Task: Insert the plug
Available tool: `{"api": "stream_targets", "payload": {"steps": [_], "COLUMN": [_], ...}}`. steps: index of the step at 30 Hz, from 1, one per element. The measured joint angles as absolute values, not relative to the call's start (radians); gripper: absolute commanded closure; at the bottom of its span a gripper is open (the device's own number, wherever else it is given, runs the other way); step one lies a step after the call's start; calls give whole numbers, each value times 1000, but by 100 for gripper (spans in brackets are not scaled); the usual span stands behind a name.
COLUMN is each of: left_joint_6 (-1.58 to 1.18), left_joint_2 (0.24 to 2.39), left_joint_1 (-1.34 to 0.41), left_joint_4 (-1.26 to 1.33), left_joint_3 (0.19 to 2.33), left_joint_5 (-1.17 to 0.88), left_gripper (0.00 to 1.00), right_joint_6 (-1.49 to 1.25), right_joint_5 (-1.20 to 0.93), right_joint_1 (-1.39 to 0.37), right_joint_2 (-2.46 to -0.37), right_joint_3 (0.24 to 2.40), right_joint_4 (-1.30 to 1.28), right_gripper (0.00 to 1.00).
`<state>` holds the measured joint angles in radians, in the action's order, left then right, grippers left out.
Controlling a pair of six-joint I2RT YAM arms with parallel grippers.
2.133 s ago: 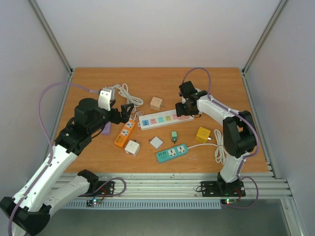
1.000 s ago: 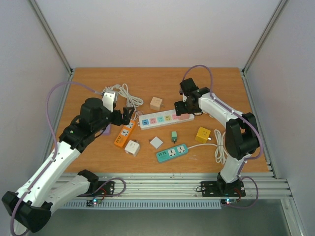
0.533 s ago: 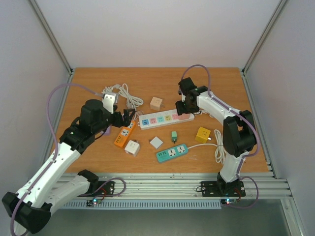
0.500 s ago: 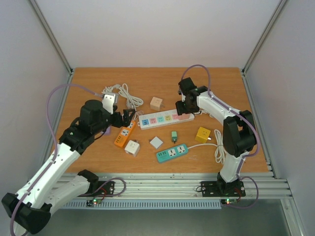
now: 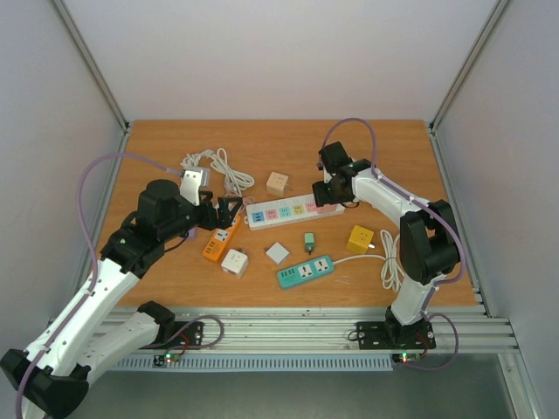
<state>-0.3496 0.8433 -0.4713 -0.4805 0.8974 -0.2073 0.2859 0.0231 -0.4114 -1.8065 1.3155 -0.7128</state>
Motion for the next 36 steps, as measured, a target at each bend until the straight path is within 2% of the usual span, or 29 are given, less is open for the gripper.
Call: {"api": "stream_targets", "payload": {"steps": [3, 5, 11, 15, 20, 24, 30, 36], "left_joint_6": [-358, -360, -367, -368, -368, -371, -379, -389], "left_joint_2": [844, 845, 844, 843, 836, 833, 805, 789], "left_joint_1": [-471, -471, -471, -471, -471, -471, -459, -451], "left_joint_4": [-485, -491, -523, -529, -529, -533, -538, -538], "left_joint_3": [897, 898, 901, 901, 900, 900, 900, 899], "left_joint_5": [-214, -214, -213, -214, -213, -211, -188, -179], "left_gripper": [1, 1, 1, 1, 0, 0, 1, 1], "right_joint_6": [284, 282, 258, 222, 157, 34, -195, -304], "right_joint_5": [24, 24, 29, 10, 18, 126, 284, 299], "right_joint_1": [-412, -413, -417, -423, -428, -430, -432, -431], "right_joint_2": [-1811, -1811, -1800, -1794, -1704, -1548, -1341, -1305], "right_joint_3": [1320, 1321, 1358, 1382, 1420, 1392, 1178, 1003], "right_joint_4": [-712, -712, -747, -823, -884, -933, -1041, -1063], "right_gripper": [61, 56, 24, 12, 10, 11, 12, 13]}}
